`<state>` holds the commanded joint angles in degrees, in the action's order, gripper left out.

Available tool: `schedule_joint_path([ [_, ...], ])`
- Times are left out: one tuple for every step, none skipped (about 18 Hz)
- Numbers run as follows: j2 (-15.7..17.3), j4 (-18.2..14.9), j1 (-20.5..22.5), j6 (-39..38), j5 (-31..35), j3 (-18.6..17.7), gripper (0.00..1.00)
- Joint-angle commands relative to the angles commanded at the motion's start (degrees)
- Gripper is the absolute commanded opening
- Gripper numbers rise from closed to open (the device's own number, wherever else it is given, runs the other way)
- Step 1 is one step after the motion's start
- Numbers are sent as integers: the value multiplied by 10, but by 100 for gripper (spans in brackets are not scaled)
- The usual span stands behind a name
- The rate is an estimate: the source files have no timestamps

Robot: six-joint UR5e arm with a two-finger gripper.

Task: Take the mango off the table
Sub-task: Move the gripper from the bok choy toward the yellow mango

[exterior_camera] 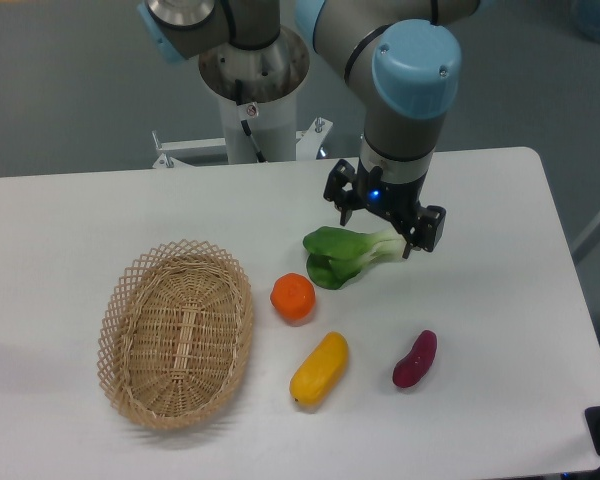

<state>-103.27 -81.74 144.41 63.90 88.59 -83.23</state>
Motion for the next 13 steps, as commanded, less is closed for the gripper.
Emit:
schedule_joint_path([
  [1, 3, 0, 0, 0, -2, 100],
  [2, 10, -1, 0, -1, -8, 100],
  [3, 24, -1, 0, -2, -12, 100],
  [3, 34, -1, 0, -5, -13, 100],
  [3, 36, -2, 0, -10, -15, 100],
  [4, 37, -2, -1, -11, -20, 100],
  [4, 40, -1, -3, -11, -22, 100],
  [4, 46, -2, -3, -11, -24, 100],
  [4, 47, -2, -2, -15, -24, 100],
  [4, 47, -3, -3, -20, -25, 100],
  [4, 48, -3, -3, -22, -28, 100],
  [4, 59, -4, -5, -22, -34, 100],
  [4, 81, -4, -14, -23, -41, 100],
])
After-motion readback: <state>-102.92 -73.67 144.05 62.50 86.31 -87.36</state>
